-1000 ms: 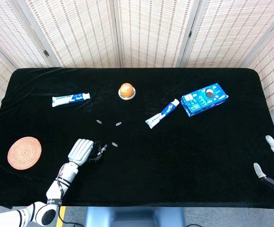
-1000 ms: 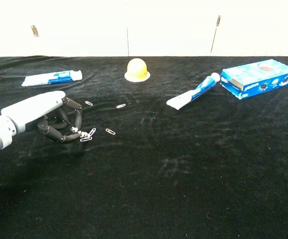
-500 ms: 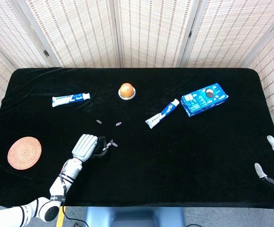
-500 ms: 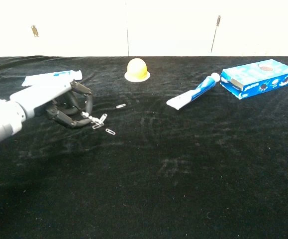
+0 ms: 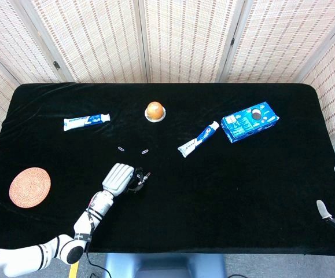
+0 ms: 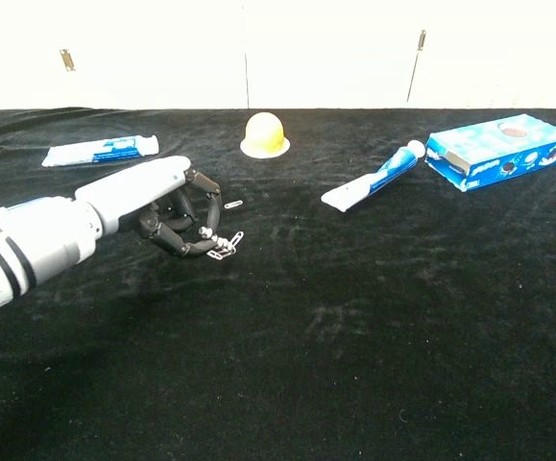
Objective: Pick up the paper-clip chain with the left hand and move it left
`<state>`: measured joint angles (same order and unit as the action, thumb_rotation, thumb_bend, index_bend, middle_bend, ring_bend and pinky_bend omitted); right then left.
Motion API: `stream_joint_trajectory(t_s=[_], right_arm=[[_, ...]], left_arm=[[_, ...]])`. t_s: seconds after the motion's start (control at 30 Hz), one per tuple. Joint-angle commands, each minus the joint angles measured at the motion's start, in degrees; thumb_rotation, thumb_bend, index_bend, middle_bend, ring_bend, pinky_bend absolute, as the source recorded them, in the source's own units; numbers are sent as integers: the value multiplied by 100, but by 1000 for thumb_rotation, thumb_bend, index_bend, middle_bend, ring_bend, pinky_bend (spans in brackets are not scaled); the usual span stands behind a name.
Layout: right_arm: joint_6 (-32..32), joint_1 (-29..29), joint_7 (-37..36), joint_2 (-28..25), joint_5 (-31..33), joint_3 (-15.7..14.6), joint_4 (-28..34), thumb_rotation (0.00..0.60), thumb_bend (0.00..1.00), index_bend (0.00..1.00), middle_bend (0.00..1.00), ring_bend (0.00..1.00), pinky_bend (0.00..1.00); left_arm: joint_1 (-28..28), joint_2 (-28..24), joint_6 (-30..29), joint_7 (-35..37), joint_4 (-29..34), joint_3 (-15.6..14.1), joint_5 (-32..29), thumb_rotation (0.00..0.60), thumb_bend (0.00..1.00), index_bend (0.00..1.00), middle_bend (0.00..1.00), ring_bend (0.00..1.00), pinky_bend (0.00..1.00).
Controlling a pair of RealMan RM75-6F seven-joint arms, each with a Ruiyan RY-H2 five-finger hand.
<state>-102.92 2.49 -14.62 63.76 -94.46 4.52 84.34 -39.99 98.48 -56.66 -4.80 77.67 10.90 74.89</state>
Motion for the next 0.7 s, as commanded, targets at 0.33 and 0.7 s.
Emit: stream_joint_trajectory(t_s=[0.33,0.7], right_arm=[[-20,17,-25,-4,32,31,-6,600,351,0,0,0,0],[30,-13,8,-2,29,42,3,600,351,0,0,0,0]], left_arm=[[-63,65,116,37,-360,-41,-110,600,592,769,1000,1000,1000],[-46,2,161,40,-383,-6,-306,600,593,769,1000,1000,1000]])
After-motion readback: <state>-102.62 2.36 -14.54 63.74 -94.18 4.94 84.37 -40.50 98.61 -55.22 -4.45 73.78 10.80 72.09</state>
